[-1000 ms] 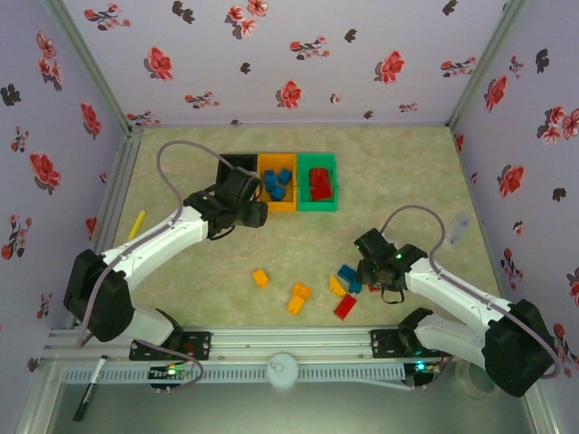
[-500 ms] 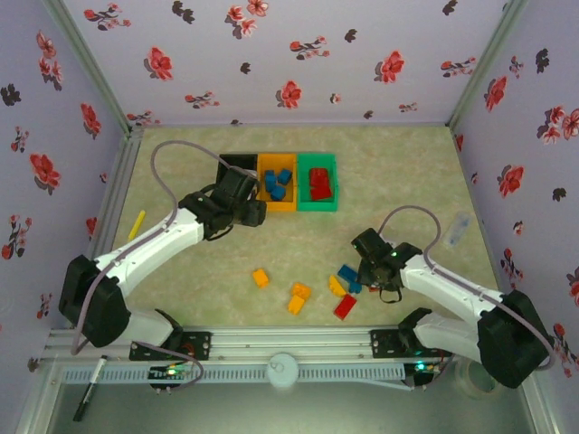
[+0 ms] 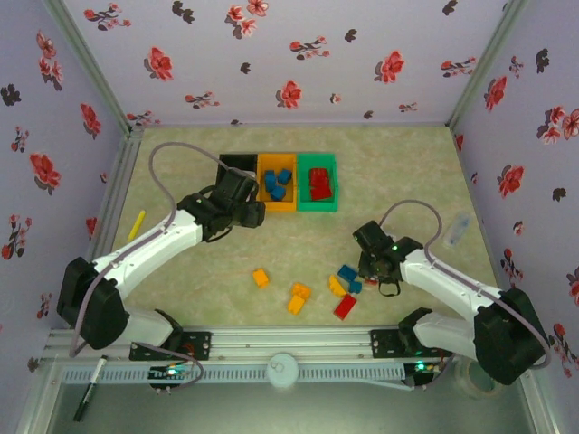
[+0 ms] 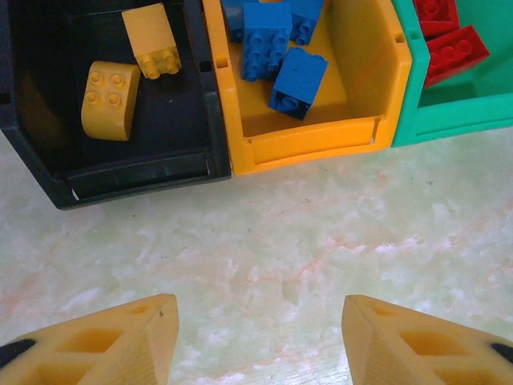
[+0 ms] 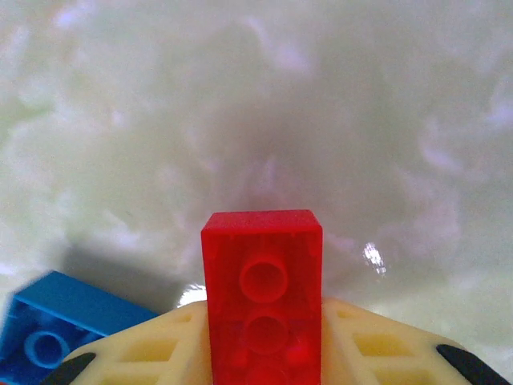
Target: Sort the legos into containers by color
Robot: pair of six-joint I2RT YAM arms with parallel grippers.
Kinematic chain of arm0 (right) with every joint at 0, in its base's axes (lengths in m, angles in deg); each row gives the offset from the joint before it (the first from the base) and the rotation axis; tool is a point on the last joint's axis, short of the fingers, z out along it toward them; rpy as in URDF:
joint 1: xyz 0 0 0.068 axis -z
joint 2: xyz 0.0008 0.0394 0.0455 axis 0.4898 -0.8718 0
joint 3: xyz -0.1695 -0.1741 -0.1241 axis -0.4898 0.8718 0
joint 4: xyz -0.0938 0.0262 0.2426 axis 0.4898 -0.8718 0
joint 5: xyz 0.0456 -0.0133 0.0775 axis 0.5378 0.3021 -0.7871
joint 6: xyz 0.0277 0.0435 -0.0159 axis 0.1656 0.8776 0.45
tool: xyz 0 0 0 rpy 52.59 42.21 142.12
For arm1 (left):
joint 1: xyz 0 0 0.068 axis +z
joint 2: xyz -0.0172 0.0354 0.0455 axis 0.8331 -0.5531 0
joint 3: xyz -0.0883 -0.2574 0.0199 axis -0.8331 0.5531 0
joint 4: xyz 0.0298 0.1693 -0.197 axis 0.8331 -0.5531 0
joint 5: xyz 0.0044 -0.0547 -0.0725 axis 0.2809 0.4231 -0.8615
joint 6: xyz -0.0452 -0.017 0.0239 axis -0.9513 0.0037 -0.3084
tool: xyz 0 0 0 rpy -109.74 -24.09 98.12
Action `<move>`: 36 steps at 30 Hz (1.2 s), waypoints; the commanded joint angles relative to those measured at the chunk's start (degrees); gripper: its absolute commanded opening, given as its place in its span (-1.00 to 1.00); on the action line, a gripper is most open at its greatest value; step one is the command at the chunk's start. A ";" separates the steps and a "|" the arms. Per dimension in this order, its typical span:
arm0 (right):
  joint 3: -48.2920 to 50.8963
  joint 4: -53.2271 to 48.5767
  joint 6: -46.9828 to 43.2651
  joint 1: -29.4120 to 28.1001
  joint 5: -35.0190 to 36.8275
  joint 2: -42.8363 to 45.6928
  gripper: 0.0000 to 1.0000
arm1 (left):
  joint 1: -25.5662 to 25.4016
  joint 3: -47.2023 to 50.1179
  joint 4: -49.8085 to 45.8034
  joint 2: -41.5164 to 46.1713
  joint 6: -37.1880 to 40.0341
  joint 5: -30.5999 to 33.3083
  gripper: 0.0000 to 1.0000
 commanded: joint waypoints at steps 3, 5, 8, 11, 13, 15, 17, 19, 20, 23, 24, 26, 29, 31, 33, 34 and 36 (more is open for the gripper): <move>-7.29 2.09 -4.95 2.18 2.82 -2.43 -0.33 | 0.37 1.01 -1.20 2.48 -0.85 1.55 0.12; -9.86 3.33 -6.02 2.62 3.10 -3.97 -0.33 | 0.36 1.17 -1.30 2.80 -1.00 1.51 0.12; -14.44 6.28 -7.73 2.83 3.01 -6.86 -0.33 | 0.37 1.43 -1.40 3.19 -1.20 1.55 0.12; -20.12 9.17 -9.64 3.00 2.85 -10.88 -0.33 | 0.35 1.54 -1.83 3.43 -1.36 1.57 0.12; -24.11 11.19 -10.87 3.00 2.23 -13.94 -0.33 | 0.31 1.54 -2.09 3.59 -1.38 1.56 0.12; -28.79 12.85 -11.95 3.00 1.20 -17.91 -0.34 | 0.33 1.56 -2.39 3.85 -1.48 1.51 0.12; -32.95 14.25 -12.85 3.00 0.23 -21.78 -0.35 | 0.26 1.64 -2.60 4.02 -1.50 1.55 0.12; -37.06 15.24 -13.94 3.00 -0.37 -25.98 -0.36 | 0.17 1.57 -2.75 4.12 -1.60 1.50 0.12; -39.09 15.59 -14.40 3.00 -0.76 -28.06 -0.36 | 0.19 1.54 -2.80 4.23 -1.57 1.48 0.12; -45.14 15.97 -15.31 3.00 -2.15 -34.29 -0.36 | -0.07 1.45 -3.33 4.49 -1.58 1.47 0.11; -47.11 15.82 -15.58 3.00 -2.75 -36.13 -0.36 | -0.17 1.52 -3.47 4.68 -1.56 1.41 0.11; -50.04 15.49 -16.03 2.94 -3.42 -39.10 -0.36 | -0.16 1.78 -3.60 5.10 -1.48 1.53 0.11; -53.16 14.81 -16.58 2.91 -3.89 -42.17 -0.36 | -0.18 1.86 -3.76 5.43 -1.37 1.53 0.11; -54.48 14.36 -16.68 2.91 -4.14 -43.23 -0.36 | -0.16 1.81 -3.90 5.45 -1.12 1.57 0.11; -54.79 14.45 -16.74 2.91 -4.33 -43.68 -0.35 | -0.18 1.67 -3.96 5.40 -1.03 1.50 0.11; -54.84 14.60 -16.67 2.91 -4.40 -43.92 -0.35 | -0.17 1.61 -3.86 5.37 -1.02 1.57 0.11; -55.11 14.57 -16.75 2.91 -4.55 -44.21 -0.34 | -0.20 1.47 -3.88 5.24 -1.01 1.56 0.11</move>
